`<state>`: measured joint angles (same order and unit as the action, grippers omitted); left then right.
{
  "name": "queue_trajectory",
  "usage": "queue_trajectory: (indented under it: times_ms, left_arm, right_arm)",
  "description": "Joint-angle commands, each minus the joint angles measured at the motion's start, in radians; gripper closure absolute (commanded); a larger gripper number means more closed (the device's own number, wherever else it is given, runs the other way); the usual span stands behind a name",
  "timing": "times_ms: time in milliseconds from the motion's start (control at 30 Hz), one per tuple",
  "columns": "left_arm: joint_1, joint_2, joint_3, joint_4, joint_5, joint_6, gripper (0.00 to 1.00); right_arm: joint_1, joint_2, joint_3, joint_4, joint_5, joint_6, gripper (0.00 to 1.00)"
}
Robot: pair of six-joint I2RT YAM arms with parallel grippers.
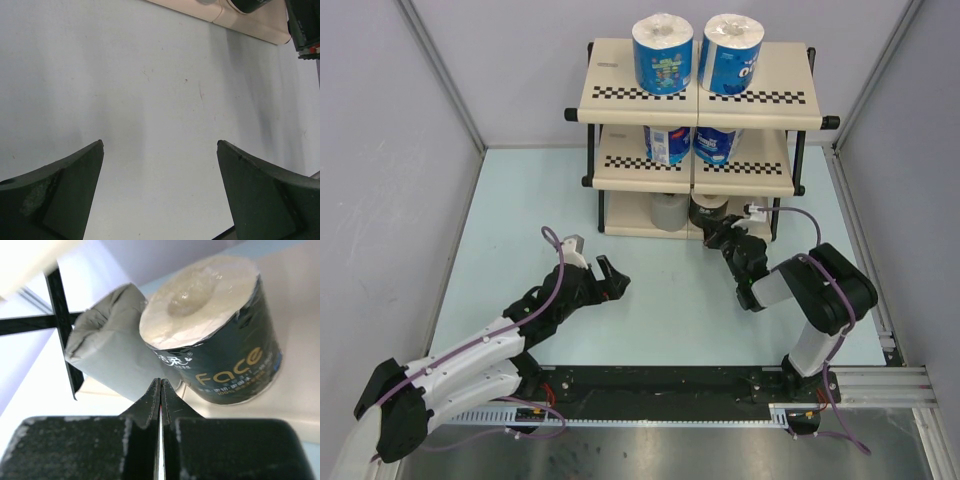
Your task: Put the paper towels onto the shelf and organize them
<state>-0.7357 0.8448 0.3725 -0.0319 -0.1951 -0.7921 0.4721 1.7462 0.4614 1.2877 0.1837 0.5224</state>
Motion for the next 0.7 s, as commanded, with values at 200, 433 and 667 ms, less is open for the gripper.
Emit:
queue_trajectory:
  times_ms: [200,433,667]
  left_arm:
    - [-0.002,0.016,-0.004,0.027,0.010,0.013,0.00]
    - [-0.002,0.020,-0.006,0.059,0.006,0.021,0.00]
    - [-0.002,0.037,-0.003,0.069,0.008,0.022,0.00]
  right_arm:
    - [0.005,-0.067,-0.055,0.035,0.278,-0.012,1.00]
    - [0.029,0.036,-0.035,0.236,0.488,-0.136,1.00]
    - [0.042,0.101,0.060,0.239,0.554,-0.211,1.00]
